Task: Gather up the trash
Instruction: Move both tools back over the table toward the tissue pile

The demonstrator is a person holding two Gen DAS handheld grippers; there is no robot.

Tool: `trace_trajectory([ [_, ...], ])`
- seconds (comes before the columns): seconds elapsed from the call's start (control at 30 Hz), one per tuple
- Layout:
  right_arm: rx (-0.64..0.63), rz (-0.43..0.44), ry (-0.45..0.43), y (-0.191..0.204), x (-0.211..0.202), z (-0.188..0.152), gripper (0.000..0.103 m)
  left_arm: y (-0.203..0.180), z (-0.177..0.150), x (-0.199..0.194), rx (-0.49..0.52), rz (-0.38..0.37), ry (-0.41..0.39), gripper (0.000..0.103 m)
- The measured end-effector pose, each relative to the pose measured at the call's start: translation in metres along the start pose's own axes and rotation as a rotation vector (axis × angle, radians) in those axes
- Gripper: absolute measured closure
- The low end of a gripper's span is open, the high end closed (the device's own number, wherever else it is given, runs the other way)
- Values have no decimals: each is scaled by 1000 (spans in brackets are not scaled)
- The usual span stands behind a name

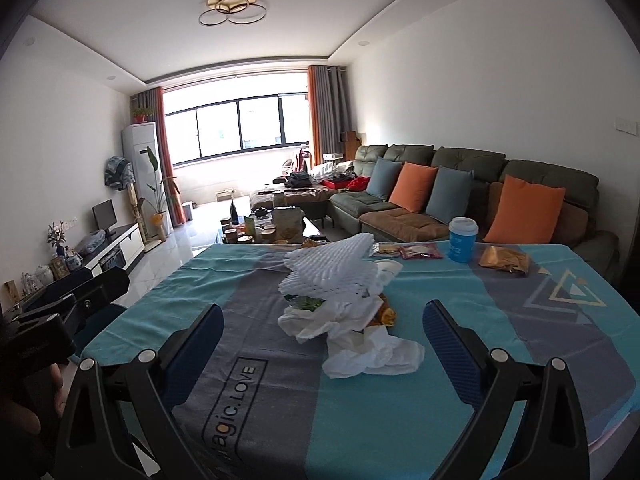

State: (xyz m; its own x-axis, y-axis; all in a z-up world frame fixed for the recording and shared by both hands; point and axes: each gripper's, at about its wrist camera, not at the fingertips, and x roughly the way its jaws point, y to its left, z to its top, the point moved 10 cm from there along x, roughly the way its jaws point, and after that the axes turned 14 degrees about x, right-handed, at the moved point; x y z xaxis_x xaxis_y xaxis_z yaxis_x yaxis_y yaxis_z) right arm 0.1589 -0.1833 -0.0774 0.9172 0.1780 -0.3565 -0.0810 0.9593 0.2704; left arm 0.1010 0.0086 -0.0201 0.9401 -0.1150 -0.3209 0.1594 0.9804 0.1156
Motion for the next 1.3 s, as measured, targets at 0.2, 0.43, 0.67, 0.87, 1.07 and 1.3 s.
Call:
trace_trajectory([
  [0.2, 37, -58, -3, -26, 2, -3, 7, -10, 2, 16, 20, -12, 6, 6],
  [0.43, 54, -86, 37, -43, 21, -8, 7, -18, -8, 53, 25, -38, 71, 6],
  [0.67, 73, -106, 84, -57, 35, -15, 7, -36, -14, 84, 66, -85, 114, 6],
  [0.87, 95, -116, 152, -67, 55, -27, 7, -52, -21, 115, 89, -130, 169, 6],
  [1.07, 124, -139, 208, -80, 71, -37, 7, -68, -24, 143, 109, -157, 205, 6],
  [1.3, 140, -151, 246, -90, 83, -45, 7, -85, -30, 170, 130, -192, 253, 6],
])
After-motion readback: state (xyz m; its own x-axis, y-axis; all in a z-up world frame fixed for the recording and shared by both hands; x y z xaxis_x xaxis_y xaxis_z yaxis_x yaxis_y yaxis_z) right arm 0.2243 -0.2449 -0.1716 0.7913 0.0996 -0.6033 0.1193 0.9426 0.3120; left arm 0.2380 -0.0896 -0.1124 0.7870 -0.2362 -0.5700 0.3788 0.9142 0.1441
